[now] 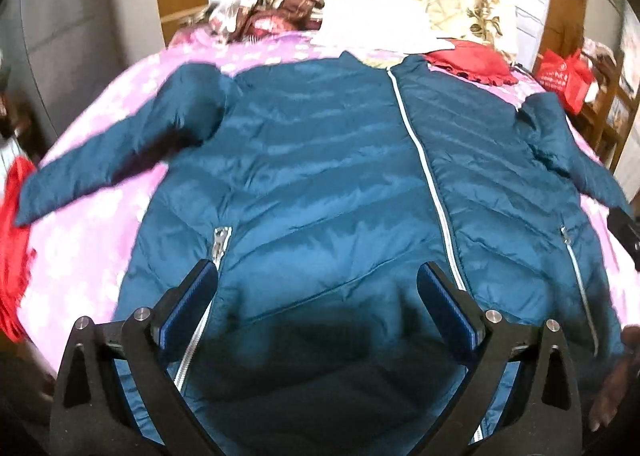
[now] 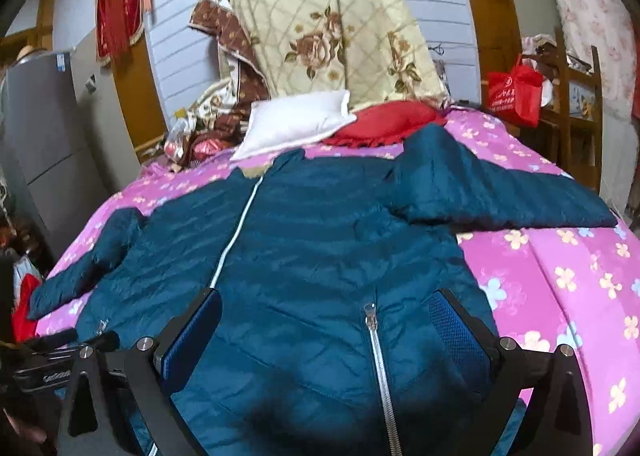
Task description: Fold large clothes
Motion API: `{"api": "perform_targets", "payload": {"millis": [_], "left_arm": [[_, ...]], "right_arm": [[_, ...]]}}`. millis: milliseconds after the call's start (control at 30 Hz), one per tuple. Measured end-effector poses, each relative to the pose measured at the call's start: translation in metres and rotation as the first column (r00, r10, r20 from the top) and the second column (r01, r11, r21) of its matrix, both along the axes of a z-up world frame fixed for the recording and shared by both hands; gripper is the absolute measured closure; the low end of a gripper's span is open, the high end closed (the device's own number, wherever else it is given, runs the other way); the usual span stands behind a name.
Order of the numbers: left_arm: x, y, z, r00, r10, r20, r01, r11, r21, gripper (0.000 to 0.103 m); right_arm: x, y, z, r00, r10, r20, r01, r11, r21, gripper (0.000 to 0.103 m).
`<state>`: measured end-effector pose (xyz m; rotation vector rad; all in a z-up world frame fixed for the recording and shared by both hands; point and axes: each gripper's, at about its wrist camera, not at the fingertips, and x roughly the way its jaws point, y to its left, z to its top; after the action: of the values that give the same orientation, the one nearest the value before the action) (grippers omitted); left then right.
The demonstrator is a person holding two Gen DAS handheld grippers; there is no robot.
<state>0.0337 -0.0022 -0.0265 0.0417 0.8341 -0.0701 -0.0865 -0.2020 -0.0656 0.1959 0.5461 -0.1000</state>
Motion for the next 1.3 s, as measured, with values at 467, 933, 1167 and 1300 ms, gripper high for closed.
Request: {"api": "perform_targets", "payload": {"millis": [467,933,1167,1300], "left_arm": [[-0.001,-0.007,0.005,0.998,-0.004,0.057,0.003,1.000,0.017,0.003],[0.005,-0.007,0.003,1.000,0.019,0.010,-0.019,1.000,0.000,0.003],[0.005,-0.008,0.000,1.000,0.013,0.008,-0.013,1.000,0.009,0.003],[0.005,-0.007,-0.001,1.000,0.013,0.002,-0.013,1.000,0.003,0.003]], "right_arm": [[0.027,-0.025,0.045,0.992,-0.044,0.117,0.047,0.999,-0.020,0.000],[0.033,-0.032,0.033,0.996,-0.060,0.059,0.056,0.996,0.070,0.000],[0.040,-0.032,0.028,0.998,-0.054,-0.015,0.055,0.994,0.098,0.000],[0.040,-0.029,0.028,0.998,-0.055,-0.020,0.056,0.995,0.080,0.000]]}}
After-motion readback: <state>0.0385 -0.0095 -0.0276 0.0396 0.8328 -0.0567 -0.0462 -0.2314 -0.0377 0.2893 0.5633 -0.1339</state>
